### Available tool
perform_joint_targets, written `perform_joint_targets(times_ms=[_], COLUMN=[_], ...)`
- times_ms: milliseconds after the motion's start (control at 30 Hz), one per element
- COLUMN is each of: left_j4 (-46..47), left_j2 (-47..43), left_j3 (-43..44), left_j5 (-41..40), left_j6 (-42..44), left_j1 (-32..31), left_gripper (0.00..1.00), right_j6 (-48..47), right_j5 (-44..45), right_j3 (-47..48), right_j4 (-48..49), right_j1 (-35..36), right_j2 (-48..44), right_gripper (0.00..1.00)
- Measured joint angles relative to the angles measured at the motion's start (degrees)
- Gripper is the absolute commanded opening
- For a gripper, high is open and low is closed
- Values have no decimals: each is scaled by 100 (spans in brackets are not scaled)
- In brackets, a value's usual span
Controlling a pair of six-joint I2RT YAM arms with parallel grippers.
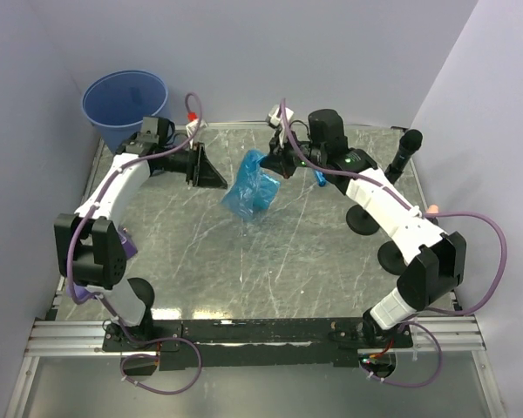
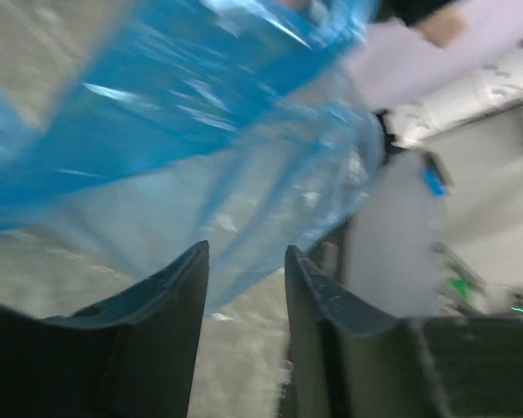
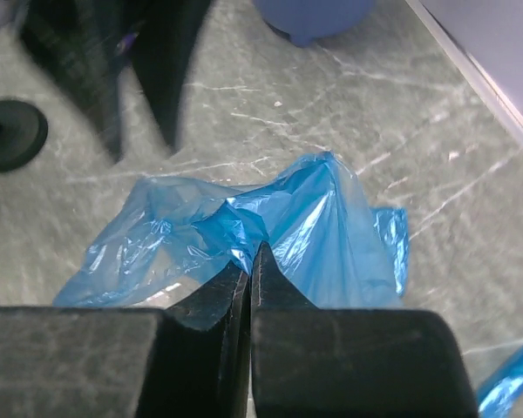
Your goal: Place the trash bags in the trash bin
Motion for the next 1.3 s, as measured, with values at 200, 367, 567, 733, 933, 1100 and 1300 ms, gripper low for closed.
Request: perform_joint_targets(times_ms=[200, 367, 567, 733, 933, 1100, 1300], left_j4=[1937, 2640, 2933, 3235, 4059, 4242, 4577], left_j2=[-313, -284, -197, -4, 160, 160, 114], left_j3=[-323, -234, -173, -168, -271, -278, -686], left_j5=[-374, -492, -903, -1143, -1167, -1126, -872], left_j6=[-1176, -1679, -1834, -2151, -2914, -2964, -3143], left_j1=[184, -328, -1016, -1069, -1051, -1051, -1023], left_gripper=[58, 66, 64, 40, 1, 1, 1], right_j6=[-715, -881, -879, -855, -678, -385, -96], right_j5=[-79, -31, -55, -85, -31, 566, 1930], right_j3=[48, 74, 227, 254, 254, 254, 251], right_j4=[-173, -179, -157, -153, -131, -46, -20], right_j1=[129, 129, 181, 260, 284, 295, 201], right_j2=[0, 0, 2, 4, 9, 9, -7], right_gripper=[0, 0, 0, 0, 25, 69, 72])
